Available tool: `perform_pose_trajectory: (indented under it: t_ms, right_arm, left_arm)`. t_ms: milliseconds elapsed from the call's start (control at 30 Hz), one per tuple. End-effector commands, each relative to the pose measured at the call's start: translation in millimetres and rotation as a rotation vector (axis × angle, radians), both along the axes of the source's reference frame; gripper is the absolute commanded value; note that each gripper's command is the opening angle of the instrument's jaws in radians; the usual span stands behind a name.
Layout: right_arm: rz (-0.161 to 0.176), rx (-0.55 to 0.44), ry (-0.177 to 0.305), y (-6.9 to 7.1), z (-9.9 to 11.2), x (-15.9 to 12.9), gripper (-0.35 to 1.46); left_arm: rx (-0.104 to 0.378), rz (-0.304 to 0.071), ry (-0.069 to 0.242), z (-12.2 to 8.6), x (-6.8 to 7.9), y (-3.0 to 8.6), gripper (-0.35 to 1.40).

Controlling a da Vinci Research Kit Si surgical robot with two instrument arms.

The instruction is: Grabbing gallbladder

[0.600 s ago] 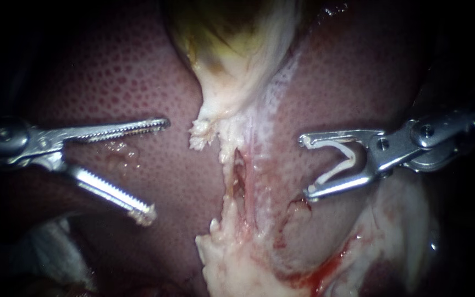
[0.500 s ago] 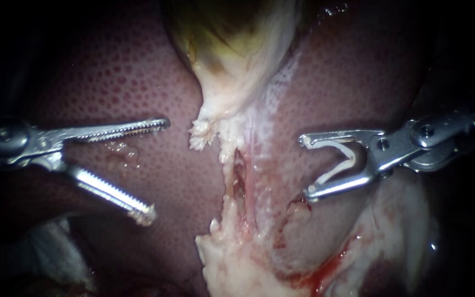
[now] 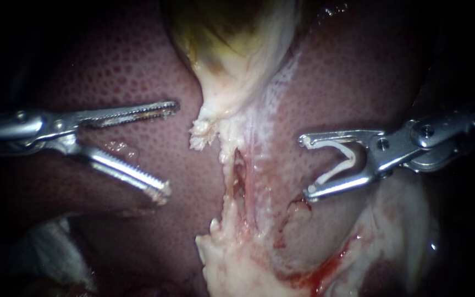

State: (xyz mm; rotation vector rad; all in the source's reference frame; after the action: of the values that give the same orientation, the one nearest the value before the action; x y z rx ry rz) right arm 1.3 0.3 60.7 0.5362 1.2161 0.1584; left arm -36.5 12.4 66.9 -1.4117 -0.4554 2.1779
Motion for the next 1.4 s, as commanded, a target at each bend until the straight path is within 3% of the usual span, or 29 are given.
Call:
perform_pose_trajectory:
  t_ms: [33, 300, 533, 633, 767, 1167, 1400]
  right_arm:
    - [0.000, 0.000, -0.001, 0.0, 0.0, 0.0, 0.60]
    - [0.000, 0.000, 0.000, -0.1, -0.1, 0.0, 0.60]
    - [0.000, 0.000, 0.000, -0.1, -0.1, 0.0, 0.60]
    - [0.000, 0.000, 0.000, -0.1, -0.1, 0.0, 0.60]
    - [0.001, 0.006, -0.002, -0.1, -0.1, 0.0, 0.60]
    - [0.003, 0.011, -0.003, -0.1, -0.1, -0.1, 0.60]
    - [0.003, 0.011, -0.003, -0.1, -0.1, -0.1, 0.60]
  left_arm:
    - [0.003, -0.003, -0.002, 0.3, -0.2, 0.2, 0.89]
    - [0.051, -0.036, -0.011, 2.6, -1.6, 1.9, 0.69]
    - [0.066, -0.047, -0.009, 4.0, -1.9, 1.9, 0.24]
    - [0.063, -0.046, -0.009, 4.4, -1.8, 1.7, -0.06]
    - [0.063, -0.045, -0.009, 4.4, -1.5, 1.5, -0.33]
    - [0.076, -0.041, -0.016, 3.7, 0.2, 1.1, -0.35]
    - [0.089, -0.033, -0.025, 1.3, 1.4, 1.5, -0.35]
